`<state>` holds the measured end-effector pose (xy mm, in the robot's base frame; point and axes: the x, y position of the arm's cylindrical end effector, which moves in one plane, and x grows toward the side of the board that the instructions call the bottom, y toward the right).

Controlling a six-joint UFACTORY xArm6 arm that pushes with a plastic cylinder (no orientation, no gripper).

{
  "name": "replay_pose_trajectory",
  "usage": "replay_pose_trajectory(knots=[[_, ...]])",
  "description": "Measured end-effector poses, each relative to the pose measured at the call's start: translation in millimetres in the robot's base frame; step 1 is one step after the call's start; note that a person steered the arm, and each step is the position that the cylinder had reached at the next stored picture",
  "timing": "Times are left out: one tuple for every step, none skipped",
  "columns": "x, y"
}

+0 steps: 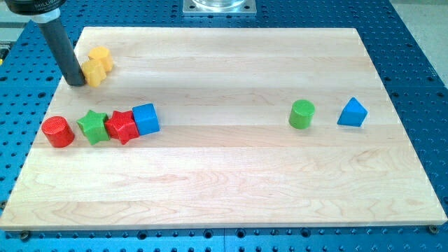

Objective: Make a vertical line of blocks out of both the yellow blocks and green circle

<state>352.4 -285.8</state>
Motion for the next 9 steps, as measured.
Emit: replay_pose_trajectory(knots=[[55, 29], [19, 75], [17, 177], [17, 291], [37, 385], [73, 452], [101, 484], [99, 429], [70, 383]])
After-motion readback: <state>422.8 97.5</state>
